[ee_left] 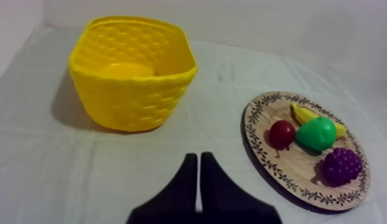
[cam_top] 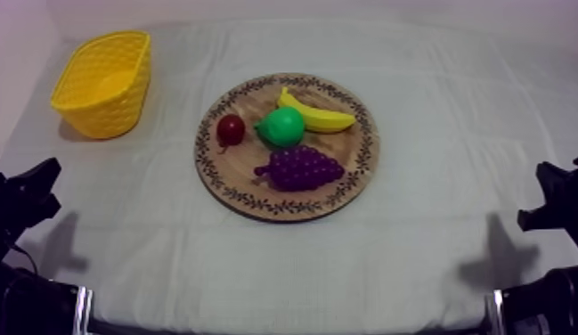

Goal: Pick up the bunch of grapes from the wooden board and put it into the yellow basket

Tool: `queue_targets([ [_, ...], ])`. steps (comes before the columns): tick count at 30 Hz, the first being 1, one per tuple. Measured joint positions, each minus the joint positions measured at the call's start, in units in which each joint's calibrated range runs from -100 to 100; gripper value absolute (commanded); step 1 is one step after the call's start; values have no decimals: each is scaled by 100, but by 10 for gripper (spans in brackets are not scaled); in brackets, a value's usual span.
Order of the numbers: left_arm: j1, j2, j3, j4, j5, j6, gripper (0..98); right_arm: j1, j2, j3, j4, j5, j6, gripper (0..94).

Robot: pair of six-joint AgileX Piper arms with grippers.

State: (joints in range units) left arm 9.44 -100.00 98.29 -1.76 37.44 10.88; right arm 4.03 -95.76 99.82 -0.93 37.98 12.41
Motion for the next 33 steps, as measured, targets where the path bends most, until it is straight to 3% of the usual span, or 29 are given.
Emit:
queue_targets([
  [15,128,0,0,0,0,-53,0,0,0,0,0,0,0,3],
  [22,941,0,-36,-7,23,0,0,0,0,0,0,0,0,3],
  [28,1695,53,-243,5,518,204,0,0,0,0,0,0,0,3],
  [33,1962,455,-273,329,477,-98,0,0,0,0,0,0,0,3],
])
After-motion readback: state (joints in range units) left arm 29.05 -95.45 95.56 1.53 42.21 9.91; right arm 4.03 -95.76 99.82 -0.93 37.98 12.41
